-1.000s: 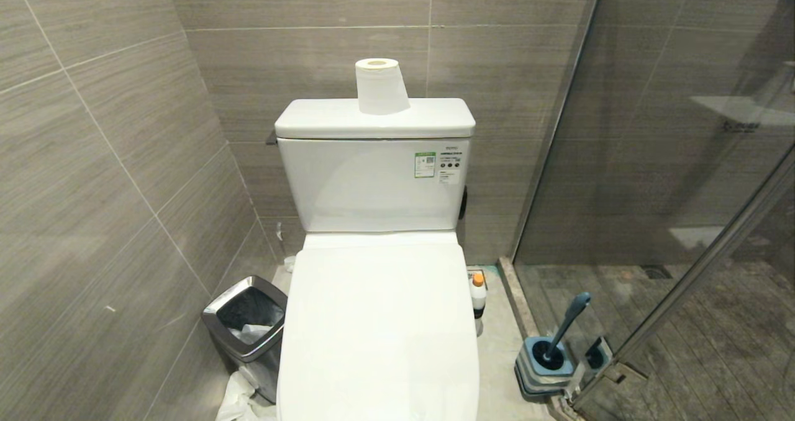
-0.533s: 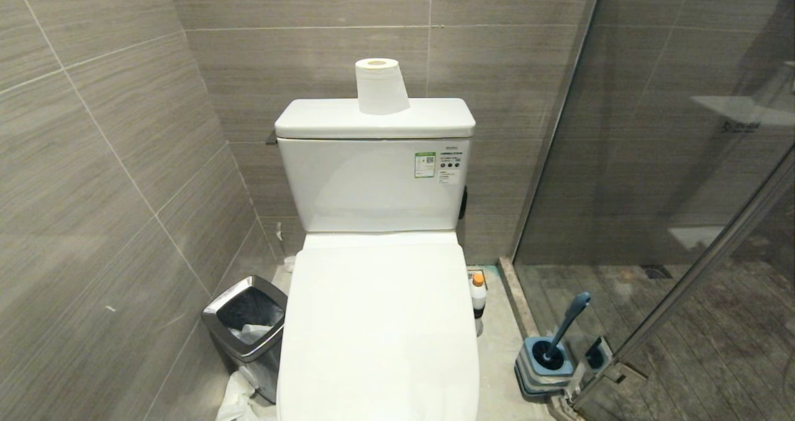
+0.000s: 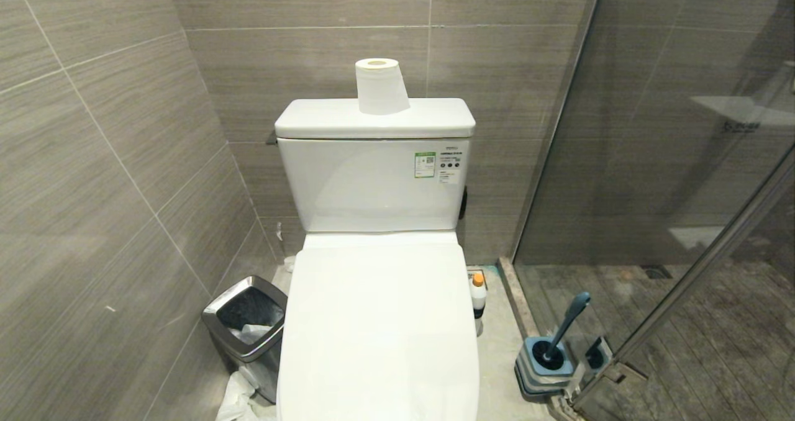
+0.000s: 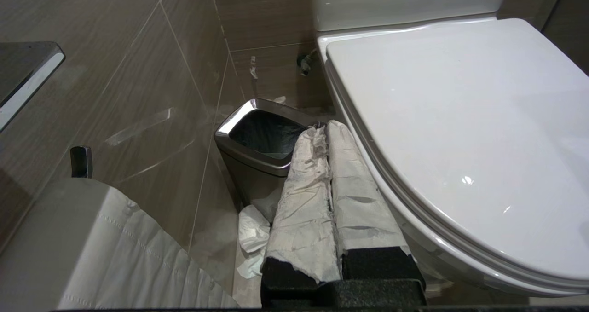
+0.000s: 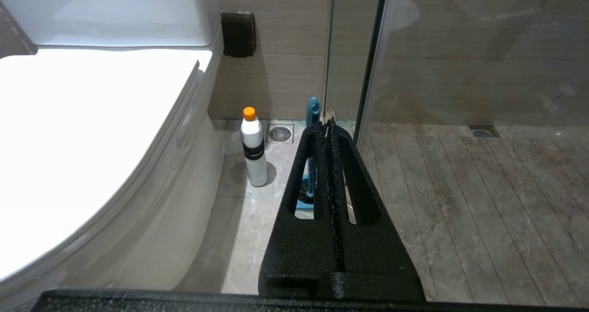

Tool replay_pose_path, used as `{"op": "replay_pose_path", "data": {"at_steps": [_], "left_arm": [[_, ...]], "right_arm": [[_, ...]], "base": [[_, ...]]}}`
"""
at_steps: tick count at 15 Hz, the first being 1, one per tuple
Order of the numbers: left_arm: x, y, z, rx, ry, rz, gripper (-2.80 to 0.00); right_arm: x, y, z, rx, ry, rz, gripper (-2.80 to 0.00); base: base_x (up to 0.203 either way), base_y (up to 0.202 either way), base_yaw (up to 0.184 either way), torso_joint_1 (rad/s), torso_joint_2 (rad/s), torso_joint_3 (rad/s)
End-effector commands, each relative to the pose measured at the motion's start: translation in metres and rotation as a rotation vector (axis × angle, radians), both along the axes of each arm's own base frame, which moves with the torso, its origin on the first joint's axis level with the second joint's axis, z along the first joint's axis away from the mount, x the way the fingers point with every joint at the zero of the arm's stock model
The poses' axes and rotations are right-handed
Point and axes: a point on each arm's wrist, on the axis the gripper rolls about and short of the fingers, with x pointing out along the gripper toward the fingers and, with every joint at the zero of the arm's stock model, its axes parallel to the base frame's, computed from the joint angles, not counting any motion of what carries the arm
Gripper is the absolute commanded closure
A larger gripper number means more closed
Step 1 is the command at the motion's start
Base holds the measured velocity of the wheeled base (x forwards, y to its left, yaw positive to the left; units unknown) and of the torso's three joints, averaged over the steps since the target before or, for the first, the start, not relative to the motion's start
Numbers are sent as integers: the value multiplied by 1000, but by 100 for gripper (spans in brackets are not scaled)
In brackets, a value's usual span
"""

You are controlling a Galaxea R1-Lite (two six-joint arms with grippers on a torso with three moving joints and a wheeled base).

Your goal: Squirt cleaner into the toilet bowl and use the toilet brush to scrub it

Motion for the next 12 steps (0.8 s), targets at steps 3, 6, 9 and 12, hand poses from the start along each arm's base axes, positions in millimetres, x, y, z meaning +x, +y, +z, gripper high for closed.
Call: {"op": "replay_pose_path", "data": {"at_steps": [3,6,9,12], "left_arm": [[0,0,0,1,1,1,0],[0,0,-1,1,2,0,0],[0,0,0,1,2,1,0],[0,0,0,1,2,1,0]], "right_arm": [[2,0,-5,-1,19,-2,0],[2,0,-6,-3,20,-2,0],[2,0,-6,-1,20,0,0],[2,0,-6,0,14,0,0]], "base": [[0,0,0,0,0,0],[0,0,0,0,0,0],[0,0,0,0,0,0],[0,0,0,0,0,0]]}}
